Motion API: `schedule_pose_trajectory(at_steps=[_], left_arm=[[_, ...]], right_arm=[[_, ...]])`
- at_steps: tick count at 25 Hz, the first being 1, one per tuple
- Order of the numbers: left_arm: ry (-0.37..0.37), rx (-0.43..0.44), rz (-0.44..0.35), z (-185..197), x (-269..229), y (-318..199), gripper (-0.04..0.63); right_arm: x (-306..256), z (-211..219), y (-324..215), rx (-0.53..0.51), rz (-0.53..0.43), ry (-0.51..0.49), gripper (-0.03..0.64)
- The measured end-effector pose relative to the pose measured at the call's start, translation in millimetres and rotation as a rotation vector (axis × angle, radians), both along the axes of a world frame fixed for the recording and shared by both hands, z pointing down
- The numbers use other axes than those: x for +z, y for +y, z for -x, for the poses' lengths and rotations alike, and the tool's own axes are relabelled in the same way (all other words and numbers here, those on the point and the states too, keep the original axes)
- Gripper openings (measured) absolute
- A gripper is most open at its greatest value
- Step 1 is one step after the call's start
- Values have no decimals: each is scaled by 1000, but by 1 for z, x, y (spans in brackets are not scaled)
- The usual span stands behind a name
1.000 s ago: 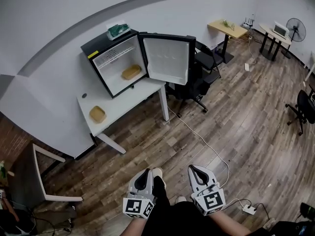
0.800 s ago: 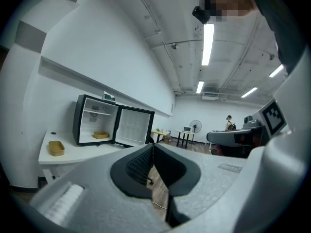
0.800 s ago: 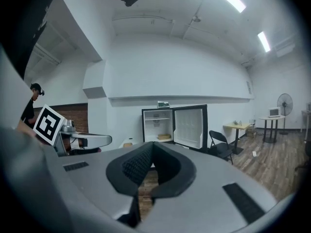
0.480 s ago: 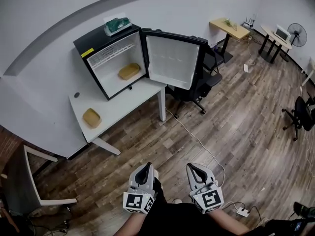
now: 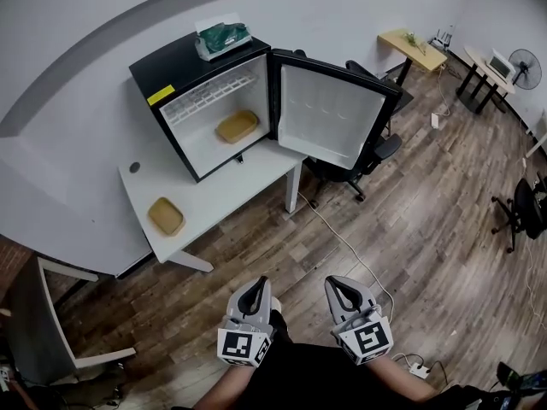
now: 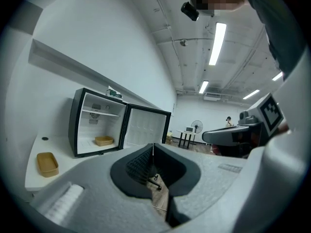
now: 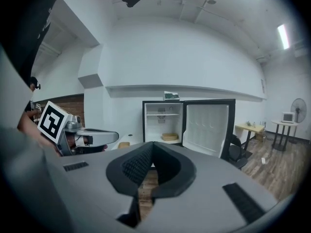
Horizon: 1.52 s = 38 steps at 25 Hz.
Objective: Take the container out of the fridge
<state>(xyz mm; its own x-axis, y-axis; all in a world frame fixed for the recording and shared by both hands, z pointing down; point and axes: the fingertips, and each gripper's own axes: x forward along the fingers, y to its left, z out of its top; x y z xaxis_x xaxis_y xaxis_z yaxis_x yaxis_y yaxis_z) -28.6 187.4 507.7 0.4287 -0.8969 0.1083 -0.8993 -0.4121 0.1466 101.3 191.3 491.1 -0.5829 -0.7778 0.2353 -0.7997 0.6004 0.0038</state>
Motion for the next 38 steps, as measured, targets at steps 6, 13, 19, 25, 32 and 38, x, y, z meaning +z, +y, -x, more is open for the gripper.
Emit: schedule_pose_trajectory(at_steps=[6,13,19,25,32,38], left_arm=[[23,28,-3,34,3,-48,18],[42,77,5,66,14,-87,18],[61,96,-33,83,3,-104,18],[71,39,-8,99,7,-101,18],[56,-46,17,124,17,-108,18],[82,-169,35,142,24,-138,18]], right_arm=[[2,37,-54,40,28,2,0],[10,66,-96,77,61,12,0],[7,76,-122,111,60,7,0],[11,109,-124,26,76,19,0],[21,116,-145,-13,103,21,0],[23,133,-195,-95,105,-29,0]])
